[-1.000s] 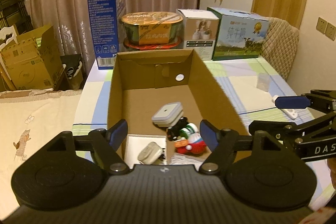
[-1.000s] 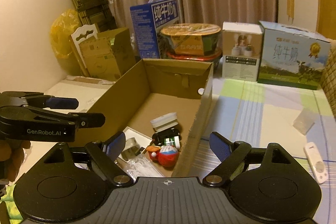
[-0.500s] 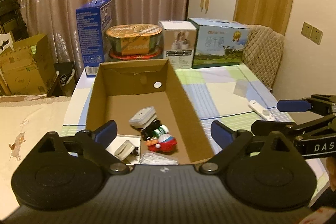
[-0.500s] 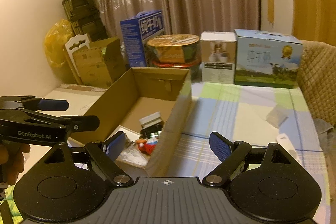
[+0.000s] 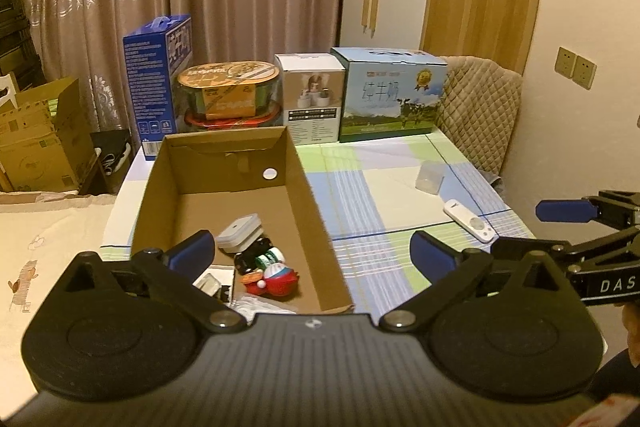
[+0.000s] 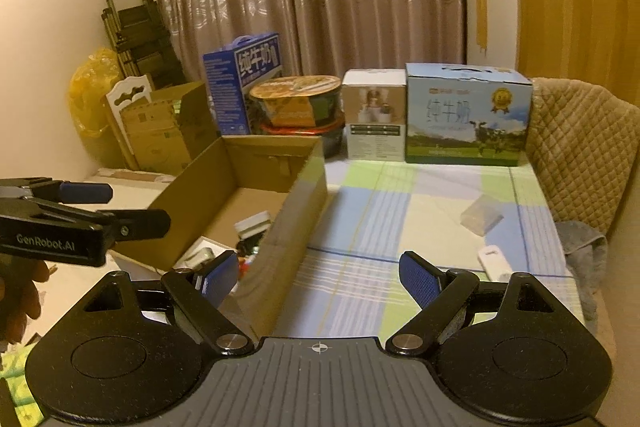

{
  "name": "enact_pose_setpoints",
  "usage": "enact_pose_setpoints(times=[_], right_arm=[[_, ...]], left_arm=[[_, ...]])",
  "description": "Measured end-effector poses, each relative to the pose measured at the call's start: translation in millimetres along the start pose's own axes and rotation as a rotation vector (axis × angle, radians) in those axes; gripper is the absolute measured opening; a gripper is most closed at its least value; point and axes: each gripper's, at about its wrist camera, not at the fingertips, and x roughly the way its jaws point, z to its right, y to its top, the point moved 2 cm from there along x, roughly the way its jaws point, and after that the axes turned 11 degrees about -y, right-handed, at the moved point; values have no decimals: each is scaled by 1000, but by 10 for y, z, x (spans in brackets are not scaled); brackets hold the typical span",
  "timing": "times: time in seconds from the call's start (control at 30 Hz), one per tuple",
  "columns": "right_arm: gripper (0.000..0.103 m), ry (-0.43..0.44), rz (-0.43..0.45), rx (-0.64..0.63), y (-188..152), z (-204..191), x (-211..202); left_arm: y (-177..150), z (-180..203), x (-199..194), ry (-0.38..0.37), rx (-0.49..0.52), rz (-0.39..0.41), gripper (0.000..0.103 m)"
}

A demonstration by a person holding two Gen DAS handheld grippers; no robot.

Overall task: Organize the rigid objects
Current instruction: 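Move both tools back toward the white remote and clear cup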

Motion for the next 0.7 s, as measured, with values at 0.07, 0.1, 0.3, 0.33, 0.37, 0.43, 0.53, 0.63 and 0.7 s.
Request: enact_pose_setpoints(times=[0.07, 0.1, 0.3, 0.33, 0.37, 0.43, 0.53, 0.63, 0.7], right_arm=[[84, -12, -3, 1, -41, 77, -27], [84, -20, -5, 3, -67, 127, -39], [84, -88, -27, 17, -306, 501, -93], [85, -107, -31, 21, -355, 583, -99], [84, -120, -32, 26, -400, 660, -114], [85, -154, -37, 44, -490, 840, -124], [84, -191, -48, 76, -581, 1102, -118], [84, -218, -53, 90, -636, 1310, -85], [84, -229, -52, 95, -661, 1431, -44]], left_arm=[[0, 44, 10, -7, 4, 0, 102], [1, 73, 22, -12, 7, 0, 102], [18, 264, 85, -63, 22, 5, 102], [19, 308, 106, -71, 28, 7, 102], [22, 351, 129, -77, 32, 9, 102], [33, 448, 205, -94, 39, 7, 102], [38, 596, 375, -115, 45, -3, 102], [41, 712, 574, -134, 35, -19, 102], [57, 783, 736, -147, 31, -32, 102]])
